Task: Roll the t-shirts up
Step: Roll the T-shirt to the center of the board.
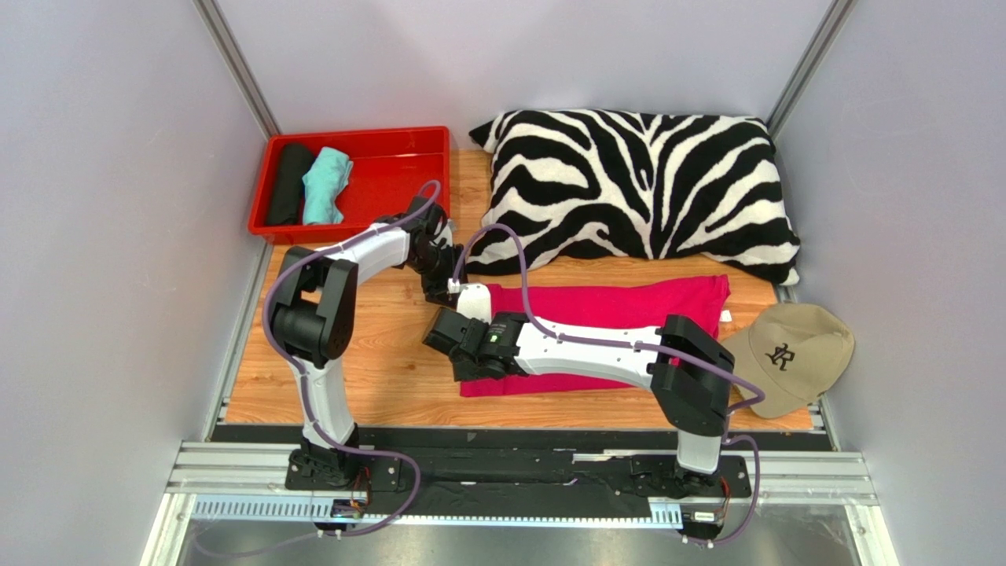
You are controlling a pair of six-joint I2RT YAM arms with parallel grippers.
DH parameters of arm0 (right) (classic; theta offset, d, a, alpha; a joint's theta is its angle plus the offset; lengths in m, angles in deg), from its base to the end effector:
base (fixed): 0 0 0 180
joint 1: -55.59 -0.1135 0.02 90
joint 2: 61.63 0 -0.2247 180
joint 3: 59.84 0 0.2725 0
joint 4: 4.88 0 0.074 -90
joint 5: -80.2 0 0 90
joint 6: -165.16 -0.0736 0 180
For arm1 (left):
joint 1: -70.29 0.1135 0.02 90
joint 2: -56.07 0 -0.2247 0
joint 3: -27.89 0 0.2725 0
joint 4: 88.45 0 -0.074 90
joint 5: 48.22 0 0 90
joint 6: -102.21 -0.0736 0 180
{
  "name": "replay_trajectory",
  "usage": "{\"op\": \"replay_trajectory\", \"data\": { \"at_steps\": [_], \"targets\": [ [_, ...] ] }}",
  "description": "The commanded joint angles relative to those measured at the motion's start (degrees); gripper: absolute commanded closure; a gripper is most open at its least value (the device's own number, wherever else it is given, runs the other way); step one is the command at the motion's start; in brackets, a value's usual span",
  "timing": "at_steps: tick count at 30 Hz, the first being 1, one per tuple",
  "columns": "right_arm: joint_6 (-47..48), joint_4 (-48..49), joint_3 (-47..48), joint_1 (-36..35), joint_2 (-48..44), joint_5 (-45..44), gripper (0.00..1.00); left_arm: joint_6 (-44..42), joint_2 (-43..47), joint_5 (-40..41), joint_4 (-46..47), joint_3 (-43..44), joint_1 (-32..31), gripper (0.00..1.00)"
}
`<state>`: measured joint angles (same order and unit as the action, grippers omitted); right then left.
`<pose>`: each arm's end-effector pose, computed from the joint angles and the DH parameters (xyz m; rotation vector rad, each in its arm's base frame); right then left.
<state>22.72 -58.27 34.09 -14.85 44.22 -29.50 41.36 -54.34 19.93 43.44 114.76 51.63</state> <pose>0.1599 0.3760 0.1432 -0.3120 2.6072 0.2866 0.3636 -0.1517 0.0802 -0.1764 2.9173 -0.7067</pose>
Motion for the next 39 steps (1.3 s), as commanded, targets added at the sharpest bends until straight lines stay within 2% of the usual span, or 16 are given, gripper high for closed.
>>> {"op": "replay_trajectory", "data": {
  "at_steps": [1,16,27,30,39],
  "targets": [
    [1.4,-1.6,4.2,-0.3,0.0,-1.8,0.69,-1.0,-0.7,0.2,0.6,-0.5,0.2,0.48],
    [-0.1,-1.4,7.5,-2.4,9.9,-0.4,0.68,-0.1,-2.8,4.6,-0.9,0.7,-0.9,0.55],
    [-0.6,-7.1,10.7,-3.0,13.2,-3.1,0.68,-0.4,-2.9,5.8,-2.3,1.4,-1.6,0.56],
    [-0.2,-11.0,14.0,-4.1,14.1,-7.2,0.68,-0.5,-2.8,6.2,-2.2,1.3,-1.6,0.55],
    [1.0,-13.0,17.9,-4.3,19.0,-4.8,0.66,-0.9,-4.1,5.5,-1.7,2.5,-1.7,0.55]
  ]
}}
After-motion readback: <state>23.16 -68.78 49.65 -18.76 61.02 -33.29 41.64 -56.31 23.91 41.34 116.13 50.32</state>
